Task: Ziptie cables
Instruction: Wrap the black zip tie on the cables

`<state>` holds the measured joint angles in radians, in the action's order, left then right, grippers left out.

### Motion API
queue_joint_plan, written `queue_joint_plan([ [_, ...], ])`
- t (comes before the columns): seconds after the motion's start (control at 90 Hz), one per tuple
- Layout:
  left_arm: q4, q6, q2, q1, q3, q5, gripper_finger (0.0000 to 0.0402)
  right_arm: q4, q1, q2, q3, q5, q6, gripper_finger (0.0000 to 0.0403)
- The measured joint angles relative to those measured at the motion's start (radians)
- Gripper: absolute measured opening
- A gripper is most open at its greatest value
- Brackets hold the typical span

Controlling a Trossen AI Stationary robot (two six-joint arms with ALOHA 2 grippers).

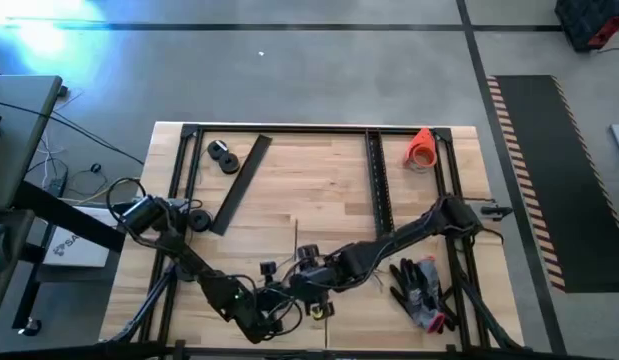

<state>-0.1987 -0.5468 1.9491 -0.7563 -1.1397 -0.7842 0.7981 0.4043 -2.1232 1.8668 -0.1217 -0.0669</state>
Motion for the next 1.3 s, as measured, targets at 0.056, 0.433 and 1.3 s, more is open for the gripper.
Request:
queue_joint_plan([
  [0.056, -0.013, 0.0, -0.007, 0.001, 0.001, 0.016, 0.0, 0.002, -0.022, 0.008, -0.017, -0.001, 0.026, 0.0196],
  [0.433, 0.366, -0.059, -0.157, 0.05, 0.28, 0.144, 0.0, -0.888, -0.289, 0.22, -0.768, 0.065, -0.138, 0.0178],
  [1.3, 0.383, -0.051, -0.165, 0.155, 0.299, 0.228, 0.0, -1.31, -0.433, -0.008, -0.813, 0.136, -0.272, 0.0172],
])
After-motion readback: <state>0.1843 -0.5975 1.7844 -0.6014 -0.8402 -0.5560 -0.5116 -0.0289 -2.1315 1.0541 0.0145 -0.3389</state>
